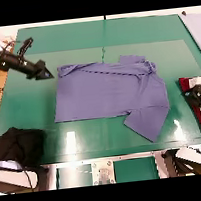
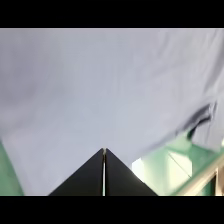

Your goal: Fold the shirts.

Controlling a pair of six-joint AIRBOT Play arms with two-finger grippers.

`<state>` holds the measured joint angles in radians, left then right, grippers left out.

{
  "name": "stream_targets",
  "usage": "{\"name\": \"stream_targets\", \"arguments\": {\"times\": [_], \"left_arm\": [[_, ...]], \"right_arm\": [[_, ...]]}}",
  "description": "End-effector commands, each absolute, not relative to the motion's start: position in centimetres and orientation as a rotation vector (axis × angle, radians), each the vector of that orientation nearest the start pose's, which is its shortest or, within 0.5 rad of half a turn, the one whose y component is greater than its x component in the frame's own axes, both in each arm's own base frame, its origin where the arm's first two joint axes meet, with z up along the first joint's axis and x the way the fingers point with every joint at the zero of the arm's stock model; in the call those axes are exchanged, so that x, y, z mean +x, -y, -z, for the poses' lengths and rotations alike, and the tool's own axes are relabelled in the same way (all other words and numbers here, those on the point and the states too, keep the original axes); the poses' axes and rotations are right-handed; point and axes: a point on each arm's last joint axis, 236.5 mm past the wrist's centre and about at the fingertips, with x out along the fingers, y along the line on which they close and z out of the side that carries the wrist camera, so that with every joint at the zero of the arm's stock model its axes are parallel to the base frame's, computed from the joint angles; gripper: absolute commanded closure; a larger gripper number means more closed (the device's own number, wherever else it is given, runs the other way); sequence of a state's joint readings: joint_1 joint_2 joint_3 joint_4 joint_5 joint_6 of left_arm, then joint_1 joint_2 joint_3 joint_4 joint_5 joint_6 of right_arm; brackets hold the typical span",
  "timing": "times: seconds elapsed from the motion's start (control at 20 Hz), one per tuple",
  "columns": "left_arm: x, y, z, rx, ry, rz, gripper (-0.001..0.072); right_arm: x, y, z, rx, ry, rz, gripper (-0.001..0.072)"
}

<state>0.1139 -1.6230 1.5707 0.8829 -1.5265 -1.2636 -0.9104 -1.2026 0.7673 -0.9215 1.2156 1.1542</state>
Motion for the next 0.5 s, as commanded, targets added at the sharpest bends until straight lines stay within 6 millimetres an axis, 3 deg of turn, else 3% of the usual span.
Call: {"name": "stream_targets", "arguments": {"times": [0.0,0.15,0.25,0.4,0.45], "left_arm": [[36.4,8.6,-2.9,-0.447,-1.376,0.586,0.0688],[32.1,4.8,-1.3,-0.550,-1.342,0.454,0.0688],[31.0,2.4,-0.8,-0.611,-1.292,0.354,0.0688],[30.7,0.9,-1.1,-0.646,-1.256,0.292,0.0687],[30.8,0.7,-1.1,-0.638,-1.251,0.283,0.0687]], "right_arm": [[24.1,10.2,8.5,0.979,-1.204,0.130,0.0261],[24.6,7.9,10.9,0.989,-1.273,0.073,0.0263],[25.0,6.9,12.4,1.024,-1.303,0.048,0.0264],[24.7,5.8,14.4,1.082,-1.350,0.012,0.0276],[24.7,5.9,14.6,1.082,-1.358,0.007,0.0379]]}}
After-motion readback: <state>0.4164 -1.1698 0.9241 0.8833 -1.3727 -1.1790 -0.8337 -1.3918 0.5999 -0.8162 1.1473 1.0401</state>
